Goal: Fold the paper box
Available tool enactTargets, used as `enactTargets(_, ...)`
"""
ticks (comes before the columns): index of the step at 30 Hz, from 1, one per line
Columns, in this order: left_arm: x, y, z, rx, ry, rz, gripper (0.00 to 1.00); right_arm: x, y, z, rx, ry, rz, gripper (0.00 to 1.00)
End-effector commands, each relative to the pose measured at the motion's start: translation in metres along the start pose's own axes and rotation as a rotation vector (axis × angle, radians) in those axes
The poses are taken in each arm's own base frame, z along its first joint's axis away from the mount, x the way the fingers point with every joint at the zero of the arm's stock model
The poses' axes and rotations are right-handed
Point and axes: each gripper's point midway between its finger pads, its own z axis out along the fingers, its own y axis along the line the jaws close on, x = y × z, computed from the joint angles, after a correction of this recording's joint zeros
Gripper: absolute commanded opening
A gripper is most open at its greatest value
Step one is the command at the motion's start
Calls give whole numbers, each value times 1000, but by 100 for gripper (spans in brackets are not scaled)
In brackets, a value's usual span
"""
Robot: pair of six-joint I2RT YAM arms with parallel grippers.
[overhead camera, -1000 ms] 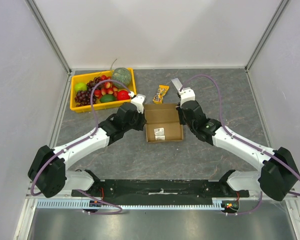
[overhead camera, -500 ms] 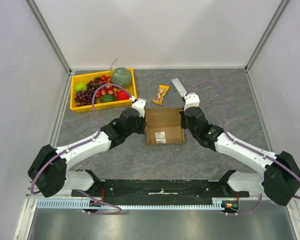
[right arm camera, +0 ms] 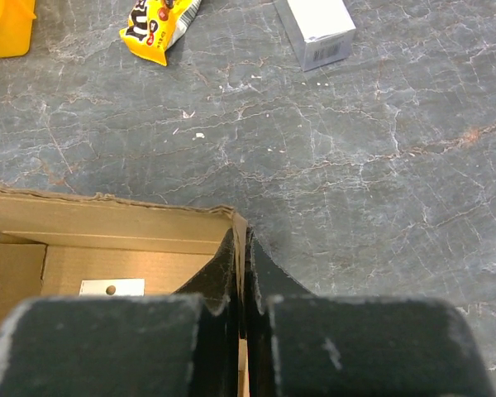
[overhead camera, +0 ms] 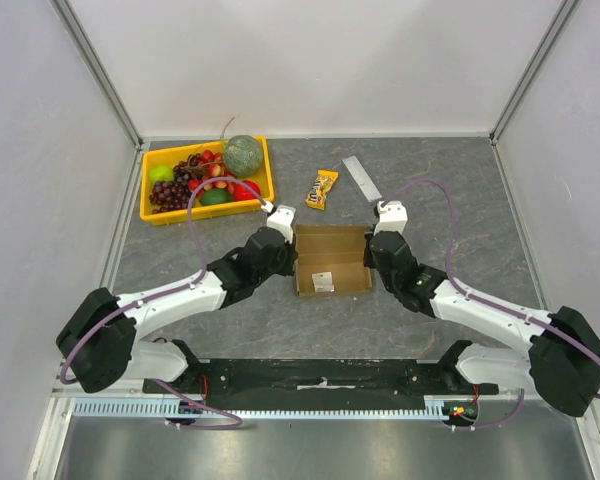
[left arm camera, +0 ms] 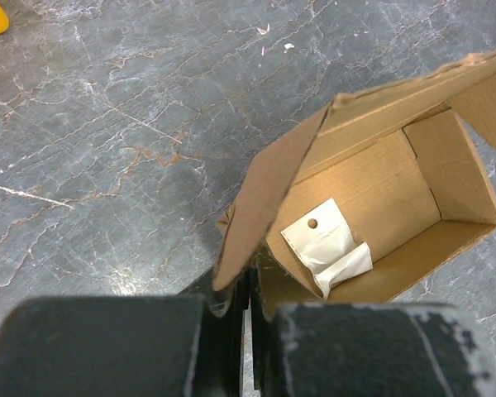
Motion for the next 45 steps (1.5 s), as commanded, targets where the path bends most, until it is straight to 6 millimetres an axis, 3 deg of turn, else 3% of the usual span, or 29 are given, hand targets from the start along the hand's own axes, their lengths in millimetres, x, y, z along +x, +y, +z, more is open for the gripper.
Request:
enactTargets(1, -23, -19, 3, 35, -105, -88, 2, -13, 6, -6, 8, -91, 101, 0)
enactTargets(10, -28, -25, 5, 0, -153, -103, 2, -17, 9, -15, 16, -183, 135, 0)
enactTargets(24, -12, -34, 4, -59, -208, -153, 2, -9, 4, -26, 88, -255, 165, 0)
enactTargets(37, -35, -39, 13, -87, -285, -148, 2, -7, 4, -22, 99, -288, 179, 0)
enactTargets(45, -11, -43, 24, -67, -243, -187, 3, -4, 4, -24, 94, -284, 177, 0)
